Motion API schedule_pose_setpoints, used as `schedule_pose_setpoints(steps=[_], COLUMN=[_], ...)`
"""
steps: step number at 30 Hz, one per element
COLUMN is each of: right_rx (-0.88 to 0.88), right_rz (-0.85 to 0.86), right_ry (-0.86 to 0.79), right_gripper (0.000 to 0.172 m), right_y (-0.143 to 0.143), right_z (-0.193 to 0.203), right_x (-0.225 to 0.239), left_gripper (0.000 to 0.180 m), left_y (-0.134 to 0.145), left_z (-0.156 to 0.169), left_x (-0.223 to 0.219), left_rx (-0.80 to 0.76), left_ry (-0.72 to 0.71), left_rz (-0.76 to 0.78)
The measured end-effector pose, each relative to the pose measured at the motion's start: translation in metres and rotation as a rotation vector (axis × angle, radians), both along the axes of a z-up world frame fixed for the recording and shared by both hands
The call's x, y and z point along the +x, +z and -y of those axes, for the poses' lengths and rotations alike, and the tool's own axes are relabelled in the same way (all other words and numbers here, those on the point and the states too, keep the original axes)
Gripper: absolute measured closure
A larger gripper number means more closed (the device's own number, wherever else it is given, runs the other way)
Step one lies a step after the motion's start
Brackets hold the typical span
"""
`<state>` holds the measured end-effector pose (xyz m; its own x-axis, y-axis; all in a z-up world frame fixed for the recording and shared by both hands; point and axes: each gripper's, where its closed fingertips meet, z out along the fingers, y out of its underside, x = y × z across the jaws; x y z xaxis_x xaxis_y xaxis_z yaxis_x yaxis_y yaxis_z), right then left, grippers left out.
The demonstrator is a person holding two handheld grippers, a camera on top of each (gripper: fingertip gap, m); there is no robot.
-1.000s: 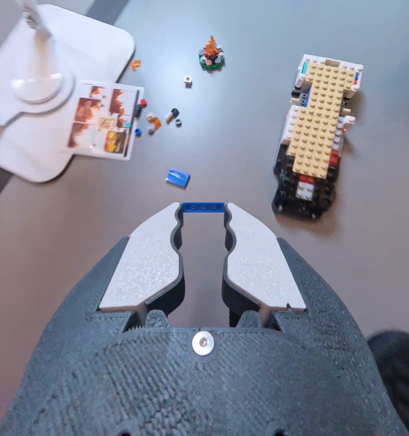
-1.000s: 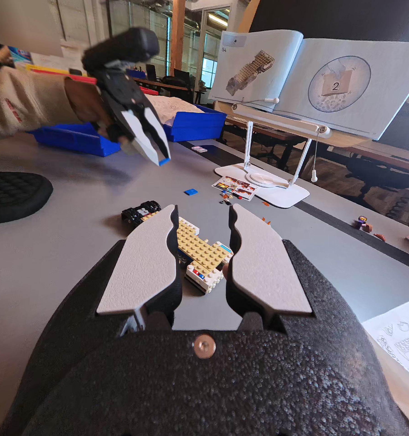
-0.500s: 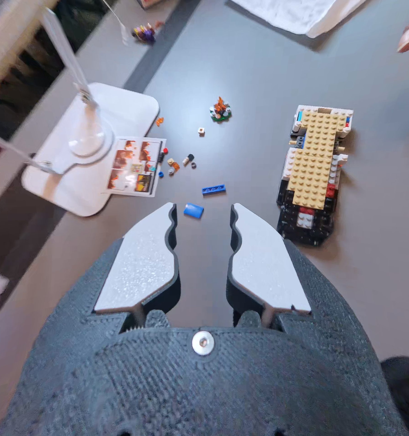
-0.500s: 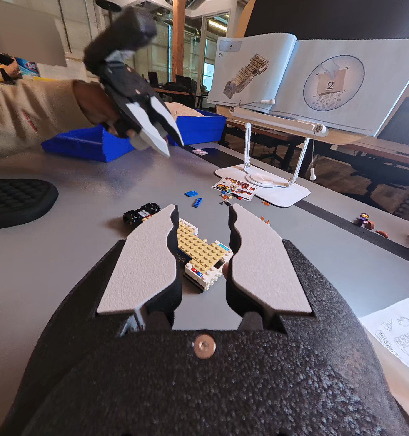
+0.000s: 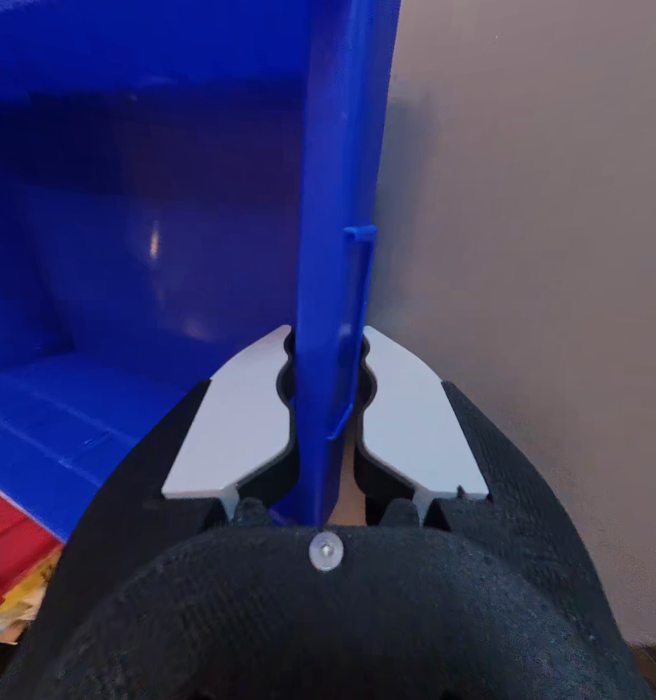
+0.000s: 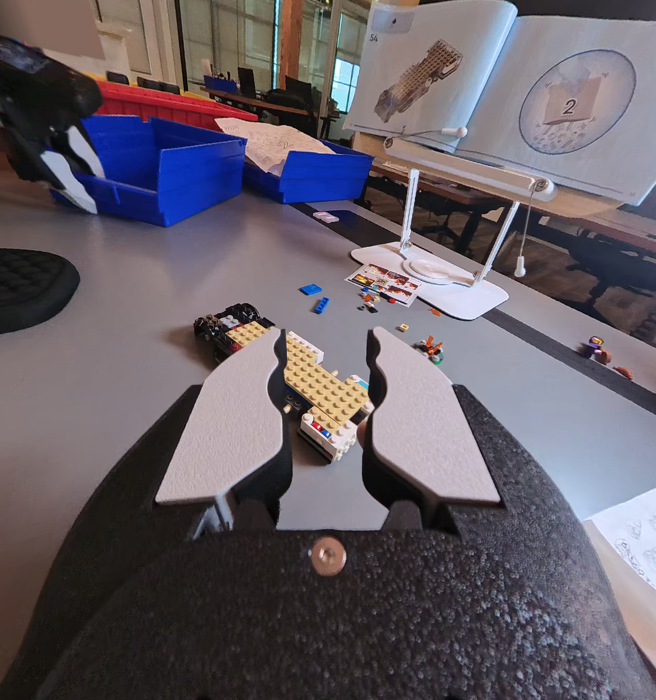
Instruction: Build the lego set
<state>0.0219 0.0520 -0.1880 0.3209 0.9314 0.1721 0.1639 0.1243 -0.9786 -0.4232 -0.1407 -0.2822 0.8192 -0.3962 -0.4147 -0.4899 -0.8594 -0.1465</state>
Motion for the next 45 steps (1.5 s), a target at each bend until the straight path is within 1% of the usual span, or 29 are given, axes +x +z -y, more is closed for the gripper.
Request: schedule_pose_setpoints(steps=[2, 4, 6, 8, 10, 11, 14, 16, 18, 21, 23, 25, 27, 30, 31, 32, 33, 35, 36, 37, 39, 41, 43, 44, 45], right_rx=[0.010, 0.014, 0.000, -0.011, -0.014, -0.016, -0.020, -0.018, -0.016, -0.021, -0.020, -0.021, -0.024, -0.030, -0.031, -0.030, -0.025, -0.007, 0.000, 0.001, -0.006, -0.015, -0.015, -0.007, 0.002], right_rz=[0.019, 0.034, 0.033, 0.033, 0.045, 0.049, 0.056, 0.055, 0.049, 0.033, 0.025, 0.018, 0.008, 0.000, -0.002, -0.005, -0.008, -0.018, -0.024, -0.029, -0.034, -0.034, -0.033, -0.032, -0.031], right_ry=[-0.021, -0.046, -0.059, -0.064, -0.063, -0.062, -0.057, -0.053, -0.048, -0.035, -0.027, -0.022, -0.016, -0.006, -0.003, 0.000, 0.002, 0.001, 0.001, 0.003, 0.010, 0.022, 0.027, 0.027, 0.019], right_gripper=[0.132, 0.132, 0.132, 0.132, 0.132, 0.132, 0.132, 0.132, 0.132, 0.132, 0.132, 0.132, 0.132, 0.132, 0.132, 0.132, 0.132, 0.131, 0.132, 0.132, 0.132, 0.131, 0.131, 0.131, 0.131], right_y=[-0.004, -0.007, -0.008, -0.008, -0.010, -0.011, -0.014, -0.014, -0.012, -0.010, -0.008, -0.006, -0.004, -0.003, -0.002, -0.001, 0.001, 0.006, 0.008, 0.009, 0.009, 0.008, 0.010, 0.013, 0.016], right_z=[-0.002, -0.006, -0.010, -0.014, -0.015, -0.016, -0.015, -0.014, -0.013, -0.011, -0.010, -0.008, -0.007, -0.006, -0.005, -0.004, -0.003, -0.001, 0.000, 0.000, 0.001, 0.002, 0.003, 0.003, 0.002], right_x=[0.002, 0.005, 0.005, 0.003, 0.002, 0.001, -0.001, -0.001, -0.001, -0.001, -0.002, -0.001, -0.001, -0.002, -0.003, -0.003, -0.002, -0.001, -0.001, -0.001, -0.002, -0.006, -0.010, -0.012, -0.014], left_gripper=[0.150, 0.150, 0.147, 0.147, 0.148, 0.148, 0.148, 0.148, 0.148, 0.148, 0.148, 0.148, 0.148, 0.147, 0.146, 0.144, 0.138, 0.134, 0.134, 0.135, 0.137, 0.142, 0.153, 0.165, 0.180], left_y=[0.004, 0.011, 0.014, 0.016, 0.021, 0.024, 0.023, 0.022, 0.025, 0.031, 0.035, 0.035, 0.030, 0.016, 0.016, 0.016, 0.019, 0.037, 0.053, 0.072, 0.116, 0.161, 0.200, 0.216, 0.231], left_z=[-0.003, -0.004, -0.003, 0.003, 0.007, 0.009, 0.014, 0.015, 0.013, 0.007, 0.005, 0.003, 0.003, -0.002, -0.004, -0.005, -0.004, -0.005, -0.005, -0.006, -0.011, -0.023, -0.044, -0.057, -0.074], left_x=[0.002, 0.008, 0.022, 0.030, 0.039, 0.044, 0.052, 0.052, 0.055, 0.059, 0.058, 0.054, 0.047, 0.032, 0.029, 0.028, 0.029, 0.045, 0.055, 0.068, 0.103, 0.151, 0.201, 0.220, 0.233], left_rx=[0.106, 0.231, 0.369, 0.441, 0.508, 0.542, 0.579, 0.566, 0.567, 0.572, 0.555, 0.536, 0.506, 0.501, 0.533, 0.543, 0.566, 0.685, 0.768, 0.866, 1.052, 1.176, 1.216, 1.236, 1.278], left_ry=[-0.052, -0.108, -0.094, -0.125, -0.159, -0.165, -0.177, -0.194, -0.198, -0.213, -0.240, -0.277, -0.326, -0.331, -0.328, -0.308, -0.281, -0.274, -0.268, -0.272, -0.297, -0.384, -0.474, -0.505, -0.495], left_rz=[-0.123, -0.330, -0.388, -0.507, -0.577, -0.587, -0.572, -0.557, -0.481, -0.289, -0.220, -0.214, -0.217, -0.222, -0.209, -0.169, -0.128, -0.024, 0.023, 0.089, 0.272, 0.480, 0.668, 0.709, 0.746])
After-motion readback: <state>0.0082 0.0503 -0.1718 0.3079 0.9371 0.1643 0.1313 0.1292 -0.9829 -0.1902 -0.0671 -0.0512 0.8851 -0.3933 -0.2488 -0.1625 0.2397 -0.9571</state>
